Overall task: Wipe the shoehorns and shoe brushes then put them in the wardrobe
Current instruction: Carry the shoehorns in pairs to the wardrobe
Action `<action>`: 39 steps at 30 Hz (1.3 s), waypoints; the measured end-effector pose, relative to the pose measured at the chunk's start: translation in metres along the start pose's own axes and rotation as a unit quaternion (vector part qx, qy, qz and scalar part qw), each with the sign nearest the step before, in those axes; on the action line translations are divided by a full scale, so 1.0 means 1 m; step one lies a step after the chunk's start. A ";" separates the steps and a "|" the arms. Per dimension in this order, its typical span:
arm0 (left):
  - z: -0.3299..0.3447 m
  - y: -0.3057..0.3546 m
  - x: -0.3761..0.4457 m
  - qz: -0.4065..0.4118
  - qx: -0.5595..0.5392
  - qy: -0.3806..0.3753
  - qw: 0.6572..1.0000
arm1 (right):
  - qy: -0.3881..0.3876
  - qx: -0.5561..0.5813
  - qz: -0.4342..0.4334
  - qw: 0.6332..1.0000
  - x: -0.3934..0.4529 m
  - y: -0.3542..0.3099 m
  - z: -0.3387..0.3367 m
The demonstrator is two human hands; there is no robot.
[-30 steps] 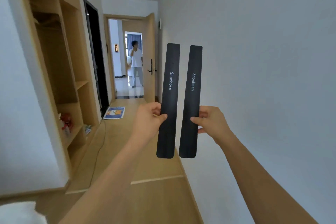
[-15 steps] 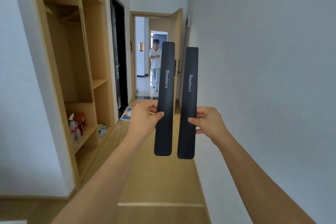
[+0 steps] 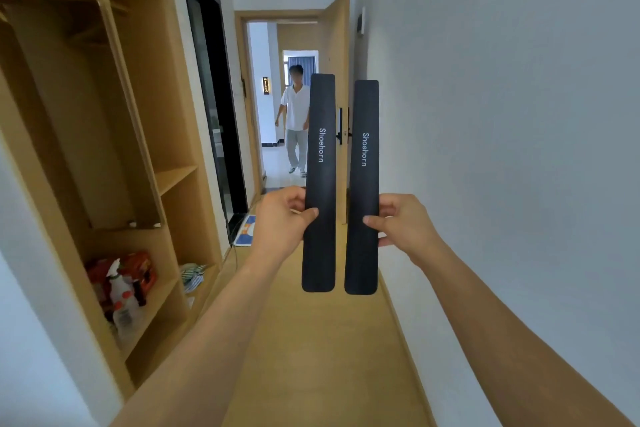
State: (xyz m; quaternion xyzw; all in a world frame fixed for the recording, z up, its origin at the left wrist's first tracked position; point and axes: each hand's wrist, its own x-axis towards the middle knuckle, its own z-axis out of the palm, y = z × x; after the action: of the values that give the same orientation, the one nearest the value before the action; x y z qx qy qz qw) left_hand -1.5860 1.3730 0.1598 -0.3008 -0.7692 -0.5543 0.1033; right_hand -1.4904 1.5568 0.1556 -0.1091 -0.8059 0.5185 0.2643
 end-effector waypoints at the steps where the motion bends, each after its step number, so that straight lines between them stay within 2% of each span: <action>1: 0.005 -0.010 0.015 -0.001 0.002 0.004 1.000 | -0.003 0.003 -0.001 1.000 0.018 0.008 0.004; 7: 0.044 -0.072 0.117 -0.023 0.005 0.009 1.000 | -0.040 0.023 -0.016 0.999 0.152 0.065 0.024; 18: 0.086 -0.157 0.324 -0.056 0.080 0.097 0.991 | -0.132 0.056 -0.035 0.989 0.418 0.124 0.062; 27: 0.079 -0.276 0.461 -0.082 0.085 0.138 0.983 | -0.178 0.074 -0.038 0.981 0.579 0.163 0.156; 39: 0.019 -0.433 0.702 -0.065 0.082 0.158 0.982 | -0.185 0.073 -0.063 0.978 0.834 0.178 0.309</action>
State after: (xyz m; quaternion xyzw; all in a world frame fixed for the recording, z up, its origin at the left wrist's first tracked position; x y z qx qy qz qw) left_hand -2.3926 1.5466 0.1562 -0.1490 -0.8039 -0.5357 0.2113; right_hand -2.3723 1.7702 0.1580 0.0594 -0.8063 0.5690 0.1500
